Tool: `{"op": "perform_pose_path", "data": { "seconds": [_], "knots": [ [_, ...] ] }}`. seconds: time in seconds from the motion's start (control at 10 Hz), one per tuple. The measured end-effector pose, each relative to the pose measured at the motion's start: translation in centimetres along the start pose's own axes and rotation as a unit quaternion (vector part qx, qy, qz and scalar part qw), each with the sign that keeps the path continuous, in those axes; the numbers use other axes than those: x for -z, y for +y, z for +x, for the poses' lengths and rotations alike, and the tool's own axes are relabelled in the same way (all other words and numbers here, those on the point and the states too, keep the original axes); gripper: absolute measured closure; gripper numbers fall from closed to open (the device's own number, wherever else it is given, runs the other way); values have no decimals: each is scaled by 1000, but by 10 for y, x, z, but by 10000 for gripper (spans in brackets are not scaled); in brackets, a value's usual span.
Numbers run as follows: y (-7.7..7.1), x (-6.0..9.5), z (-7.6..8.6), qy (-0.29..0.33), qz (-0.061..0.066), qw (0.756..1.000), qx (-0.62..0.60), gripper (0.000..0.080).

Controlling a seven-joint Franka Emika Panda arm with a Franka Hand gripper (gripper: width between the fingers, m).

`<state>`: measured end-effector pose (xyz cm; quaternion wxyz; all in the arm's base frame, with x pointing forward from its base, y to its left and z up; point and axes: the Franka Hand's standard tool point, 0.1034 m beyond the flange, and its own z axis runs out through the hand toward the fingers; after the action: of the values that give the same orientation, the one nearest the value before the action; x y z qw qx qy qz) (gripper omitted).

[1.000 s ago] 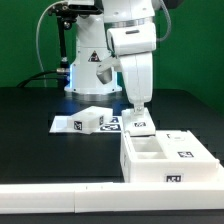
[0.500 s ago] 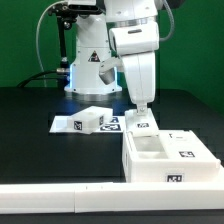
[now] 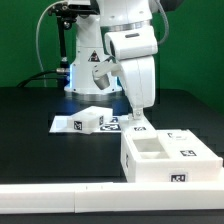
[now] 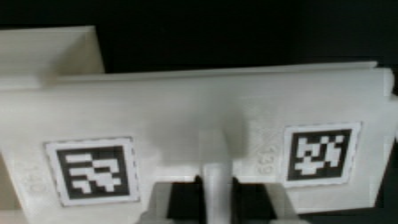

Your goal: Assemble cabinet

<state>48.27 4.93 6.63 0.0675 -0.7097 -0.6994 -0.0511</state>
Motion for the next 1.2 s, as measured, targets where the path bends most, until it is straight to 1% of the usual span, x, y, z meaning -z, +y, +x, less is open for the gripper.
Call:
{"op": "perform_pose_path", "data": {
  "seconds": [0.1,0.2,0.3,0.4,0.5,0.6,0.7,0.9,1.1,1.2],
  "knots": [
    [2,1,0,0,-1,1000,1,738],
    [7,1,0,0,-4,1000,2,738],
    [18,2,3,1,-9,1000,10,738],
    [30,4,6,5,-11,1000,12,738],
    [45,9,7,9,-14,1000,12,738],
    [56,11,8,6,-6,1000,28,738],
    [64,10,7,5,-3,999,33,738],
    [59,7,4,4,1,1000,25,738],
    [59,6,3,4,2,1000,24,738],
    [61,5,5,5,4,1000,17,738]
  ]
}}
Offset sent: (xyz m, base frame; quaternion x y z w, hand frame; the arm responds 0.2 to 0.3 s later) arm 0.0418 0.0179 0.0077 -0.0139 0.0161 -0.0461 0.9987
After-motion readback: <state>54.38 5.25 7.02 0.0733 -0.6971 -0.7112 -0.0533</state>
